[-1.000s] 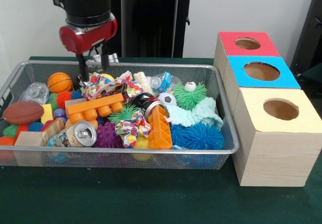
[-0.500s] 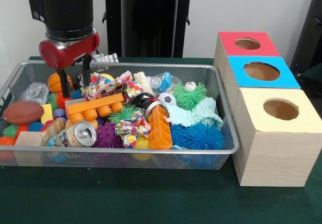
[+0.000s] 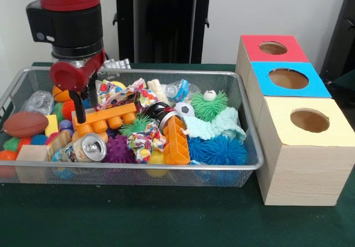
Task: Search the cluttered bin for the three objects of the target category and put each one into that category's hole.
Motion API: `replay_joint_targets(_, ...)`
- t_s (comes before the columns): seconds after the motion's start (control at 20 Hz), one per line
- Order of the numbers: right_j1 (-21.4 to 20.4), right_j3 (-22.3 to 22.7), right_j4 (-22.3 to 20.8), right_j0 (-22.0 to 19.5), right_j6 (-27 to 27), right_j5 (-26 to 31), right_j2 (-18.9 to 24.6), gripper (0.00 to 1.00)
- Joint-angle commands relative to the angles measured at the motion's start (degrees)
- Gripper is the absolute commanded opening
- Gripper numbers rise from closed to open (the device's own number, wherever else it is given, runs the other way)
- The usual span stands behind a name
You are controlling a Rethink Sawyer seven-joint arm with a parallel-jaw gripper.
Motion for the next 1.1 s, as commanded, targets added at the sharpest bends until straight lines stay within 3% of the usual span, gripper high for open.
replay_joint_targets(0.05, 2.2, 4.5, -4.8, -0.7, -20.2, 7.9, 7.5, 1.0)
replay_joint_targets(0.55, 4.4, -0.1, -9.5, 3.6, -22.1, 15.6, 1.9, 1.0)
replay_joint_targets(0.65, 5.1, -0.8, -10.9, 4.4, -21.4, 17.0, 1.0, 1.0)
replay_joint_targets(0.85, 5.3, -2.4, -13.0, 6.7, -15.1, 19.2, -2.1, 1.0)
replay_joint_targets(1.1, 6.6, -2.9, -15.1, 7.0, -16.9, 18.9, -1.7, 1.0)
